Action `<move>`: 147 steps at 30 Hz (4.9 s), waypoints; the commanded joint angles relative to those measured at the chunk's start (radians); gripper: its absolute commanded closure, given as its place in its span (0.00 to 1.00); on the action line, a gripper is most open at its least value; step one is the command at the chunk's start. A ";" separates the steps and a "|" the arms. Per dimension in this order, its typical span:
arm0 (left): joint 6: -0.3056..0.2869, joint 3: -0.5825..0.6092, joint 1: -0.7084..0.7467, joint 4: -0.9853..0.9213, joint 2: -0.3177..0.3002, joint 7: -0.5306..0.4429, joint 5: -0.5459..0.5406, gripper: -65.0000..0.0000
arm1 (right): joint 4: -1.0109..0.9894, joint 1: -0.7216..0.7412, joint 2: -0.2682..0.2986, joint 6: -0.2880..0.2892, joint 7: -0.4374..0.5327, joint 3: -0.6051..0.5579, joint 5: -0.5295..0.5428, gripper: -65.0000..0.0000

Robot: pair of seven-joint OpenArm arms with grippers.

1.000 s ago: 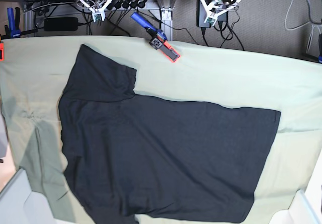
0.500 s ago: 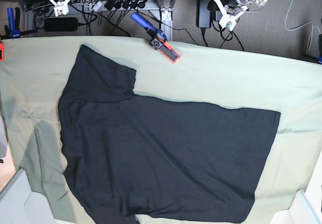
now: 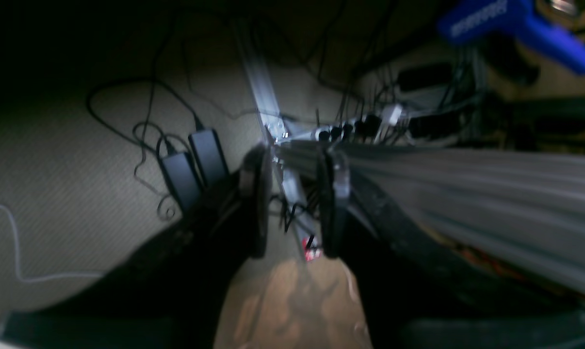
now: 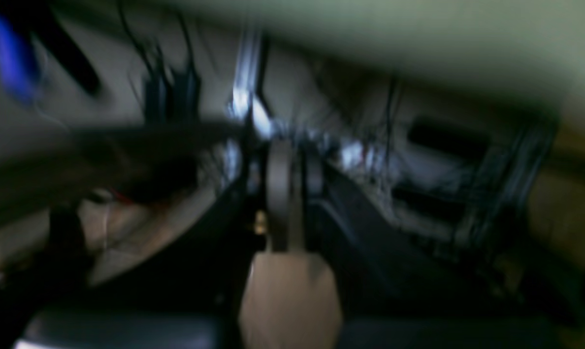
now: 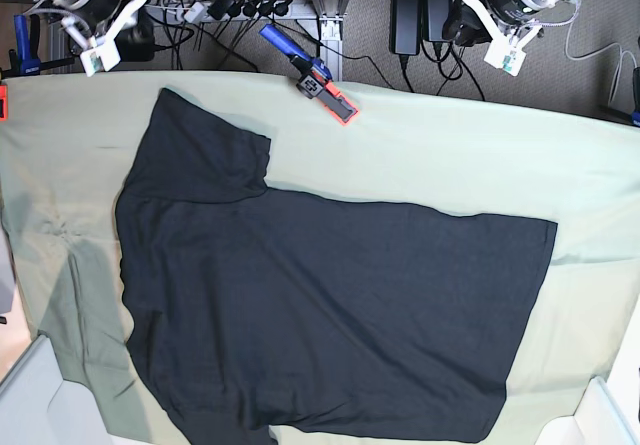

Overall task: Fold the T-shirt properly
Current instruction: 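Grasp the shirt's sleeve corner by the collar with the right gripper, then grasp the hem corner with the left gripper and lift both corners, then lift the shirt with both grippers and lay it down shifted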

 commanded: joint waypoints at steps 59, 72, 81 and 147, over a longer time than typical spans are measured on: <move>0.021 -0.240 -0.503 -0.287 -0.330 -0.012 -0.275 0.51 | -0.184 0.390 -0.407 -0.040 -0.018 0.008 0.032 1.00; 0.019 -0.011 -0.899 -0.751 -0.337 0.018 -0.378 0.51 | -0.184 0.390 -0.407 -0.040 -0.017 0.008 -0.053 1.00; -0.019 0.023 -0.923 -0.782 -0.278 0.084 -0.395 0.51 | -0.184 0.388 -0.407 -0.040 -0.018 0.008 -0.053 1.00; -0.142 0.216 -1.373 -1.206 -0.314 -0.148 -0.269 1.00 | -0.787 1.268 -0.141 0.109 -0.091 -0.051 0.060 1.00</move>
